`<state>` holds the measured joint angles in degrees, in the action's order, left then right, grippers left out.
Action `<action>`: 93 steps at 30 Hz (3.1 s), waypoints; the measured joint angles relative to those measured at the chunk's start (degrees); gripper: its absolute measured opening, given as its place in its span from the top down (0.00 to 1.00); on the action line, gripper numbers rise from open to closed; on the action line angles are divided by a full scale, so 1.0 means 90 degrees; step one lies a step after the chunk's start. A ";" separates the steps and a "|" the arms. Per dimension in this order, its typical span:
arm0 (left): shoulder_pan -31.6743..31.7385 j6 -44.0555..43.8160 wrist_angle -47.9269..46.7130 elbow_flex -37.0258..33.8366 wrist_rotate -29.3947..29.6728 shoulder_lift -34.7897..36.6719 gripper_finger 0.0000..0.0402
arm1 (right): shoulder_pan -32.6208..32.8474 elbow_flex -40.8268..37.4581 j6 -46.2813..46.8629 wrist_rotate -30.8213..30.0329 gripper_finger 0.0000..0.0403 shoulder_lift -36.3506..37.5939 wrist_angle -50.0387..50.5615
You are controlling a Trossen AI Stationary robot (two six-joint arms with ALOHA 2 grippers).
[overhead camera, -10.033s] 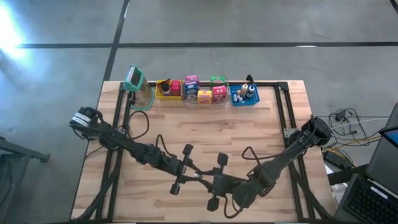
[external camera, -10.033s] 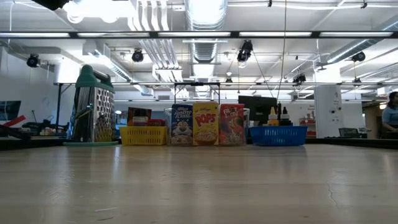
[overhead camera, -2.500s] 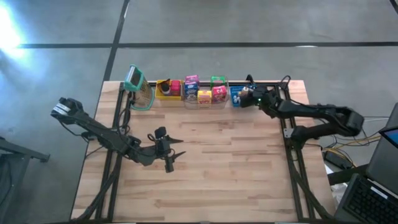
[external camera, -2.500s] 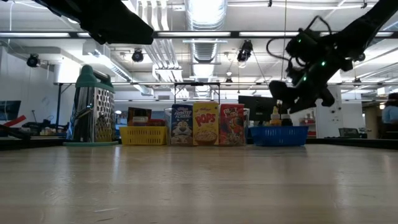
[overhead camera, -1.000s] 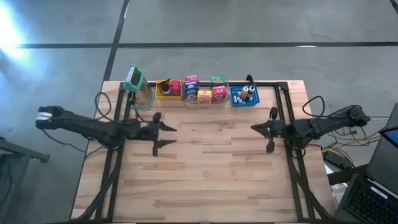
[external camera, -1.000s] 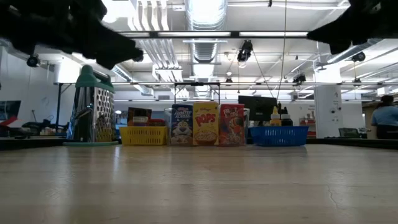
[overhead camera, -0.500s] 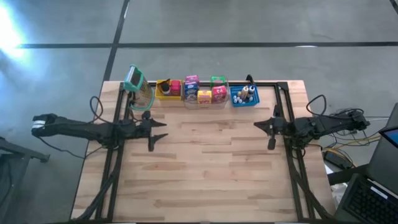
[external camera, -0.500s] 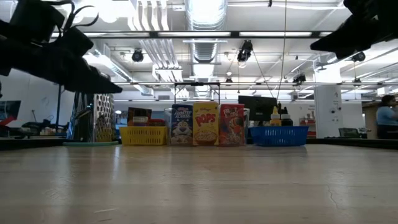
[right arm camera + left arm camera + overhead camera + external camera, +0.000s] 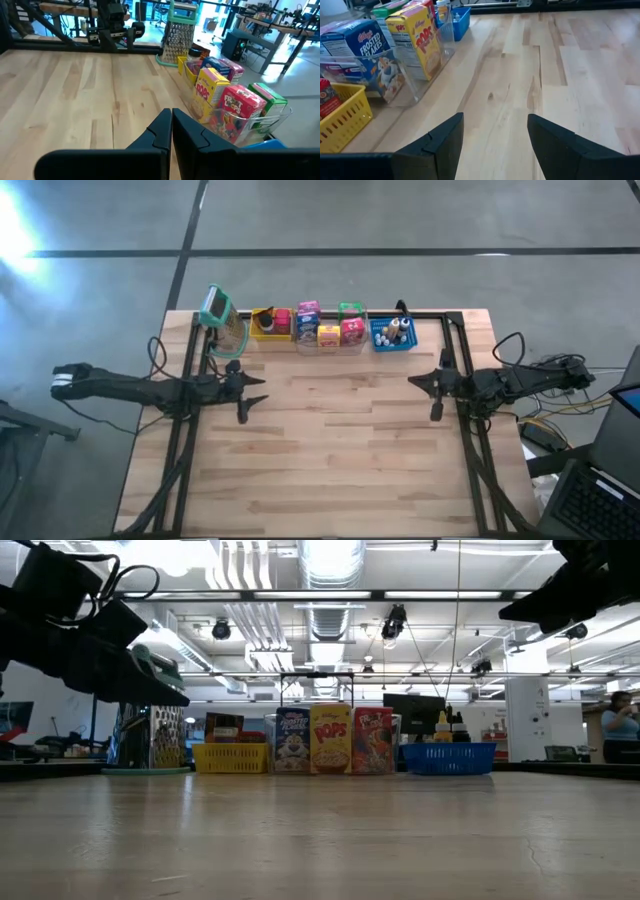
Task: Pick & Place Kitchen Items
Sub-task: Return to Home Position
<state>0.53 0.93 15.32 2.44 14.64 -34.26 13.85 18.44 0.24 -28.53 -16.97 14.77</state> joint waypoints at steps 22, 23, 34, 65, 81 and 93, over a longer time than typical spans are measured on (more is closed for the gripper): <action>-0.0002 -0.0019 -0.0047 0.0000 0.0000 0.0001 0.44 | 0.0000 0.0000 -0.0044 0.0009 0.98 0.0000 -0.0001; -0.0002 -0.0057 -0.0075 0.0000 -0.0008 0.0001 0.44 | 0.0000 0.0000 -0.0001 0.0009 0.98 0.0000 -0.0001; -0.0005 -0.0231 -0.0297 0.0000 -0.1070 0.0490 0.44 | -0.0002 0.0000 -0.0035 0.0007 0.98 0.0000 -0.0001; -0.0073 -0.0155 -0.1184 -0.0219 -0.2068 0.3717 0.44 | 0.0000 0.0000 -0.0061 0.0007 0.98 -0.0002 -0.0003; -0.0073 -0.0155 -0.1232 -0.0226 -0.2056 0.3657 0.44 | 0.0000 0.0002 -0.0071 0.0004 0.98 -0.0007 -0.0001; -0.0073 -0.0155 -0.1240 -0.0228 -0.2051 0.3657 0.44 | 0.0000 0.0002 0.0000 0.0004 0.98 -0.0012 -0.0001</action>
<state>-0.12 -0.47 4.16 0.38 -3.81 -1.34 13.85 18.46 0.24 -28.49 -17.08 14.76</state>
